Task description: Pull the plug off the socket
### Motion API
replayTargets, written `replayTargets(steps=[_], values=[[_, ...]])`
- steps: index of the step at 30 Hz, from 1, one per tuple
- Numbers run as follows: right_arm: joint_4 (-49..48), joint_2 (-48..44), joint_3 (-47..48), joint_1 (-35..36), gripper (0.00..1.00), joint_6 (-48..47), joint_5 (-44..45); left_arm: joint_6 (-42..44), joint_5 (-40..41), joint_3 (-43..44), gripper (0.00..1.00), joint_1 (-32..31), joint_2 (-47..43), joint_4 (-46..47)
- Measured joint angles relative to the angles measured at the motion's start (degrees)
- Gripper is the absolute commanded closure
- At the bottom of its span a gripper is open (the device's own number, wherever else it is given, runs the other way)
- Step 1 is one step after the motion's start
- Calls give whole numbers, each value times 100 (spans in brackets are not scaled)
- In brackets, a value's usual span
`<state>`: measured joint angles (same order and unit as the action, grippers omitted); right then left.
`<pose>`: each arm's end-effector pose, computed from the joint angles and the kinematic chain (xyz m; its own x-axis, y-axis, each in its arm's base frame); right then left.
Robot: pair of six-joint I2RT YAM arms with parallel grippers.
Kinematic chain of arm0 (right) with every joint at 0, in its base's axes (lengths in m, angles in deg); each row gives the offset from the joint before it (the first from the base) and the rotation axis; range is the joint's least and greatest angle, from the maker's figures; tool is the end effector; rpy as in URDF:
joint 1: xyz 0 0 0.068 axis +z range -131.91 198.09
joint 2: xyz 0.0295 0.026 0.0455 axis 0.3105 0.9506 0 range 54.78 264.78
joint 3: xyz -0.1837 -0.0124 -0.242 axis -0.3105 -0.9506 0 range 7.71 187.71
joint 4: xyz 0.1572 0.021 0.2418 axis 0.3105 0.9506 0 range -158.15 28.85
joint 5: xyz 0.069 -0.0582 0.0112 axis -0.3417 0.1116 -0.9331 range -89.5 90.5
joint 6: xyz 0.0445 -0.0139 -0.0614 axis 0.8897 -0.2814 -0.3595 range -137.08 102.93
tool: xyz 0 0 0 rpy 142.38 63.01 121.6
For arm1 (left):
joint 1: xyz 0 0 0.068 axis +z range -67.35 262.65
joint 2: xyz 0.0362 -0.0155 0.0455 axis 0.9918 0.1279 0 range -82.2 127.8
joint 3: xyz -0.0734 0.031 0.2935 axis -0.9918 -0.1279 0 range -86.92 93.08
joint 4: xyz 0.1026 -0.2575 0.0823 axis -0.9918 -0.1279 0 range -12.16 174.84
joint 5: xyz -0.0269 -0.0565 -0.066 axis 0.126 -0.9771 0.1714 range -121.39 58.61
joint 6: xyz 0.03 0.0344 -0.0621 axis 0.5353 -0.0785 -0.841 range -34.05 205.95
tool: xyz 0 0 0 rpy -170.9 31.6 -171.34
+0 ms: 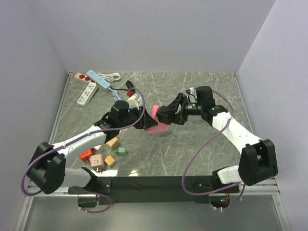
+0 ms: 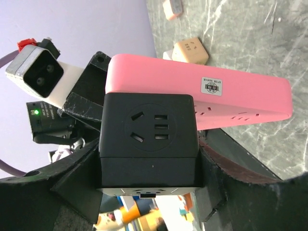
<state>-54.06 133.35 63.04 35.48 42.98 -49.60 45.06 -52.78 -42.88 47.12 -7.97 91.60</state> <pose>0.2993 0.1464 0.2803 -0.9594 0.2819 0.0060 0.1149 0.3715 0.9213 0.2553 -0.2117 0.2587 -0.7772 -0.1940 -0.5986 0.4030 0.5772 -0.7103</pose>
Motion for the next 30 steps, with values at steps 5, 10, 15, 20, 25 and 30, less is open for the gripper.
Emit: replayTargets(steps=[5, 10, 15, 20, 25, 30], values=[[-391, 11, -166, 83, 100, 431, 343, -129, 33, 216, 100, 26, 205, -214], [-470, 815, 264, 398, 100, 505, 745, -256, 490, 295, 100, 105, 459, -595], [-24, 1287, 793, 474, 100, 177, 778, -358, 962, 293, 100, 118, 549, -791], [920, 922, 1075, 70, 100, -743, 745, -485, 1679, 96, 100, 671, 553, -1207], [1731, 310, 981, -411, 100, -1493, 859, -542, 1965, 87, 100, 1045, 452, -1224], [1532, -160, 151, -223, 100, -1766, 839, -529, 2129, 254, 100, 1193, 125, -1810]])
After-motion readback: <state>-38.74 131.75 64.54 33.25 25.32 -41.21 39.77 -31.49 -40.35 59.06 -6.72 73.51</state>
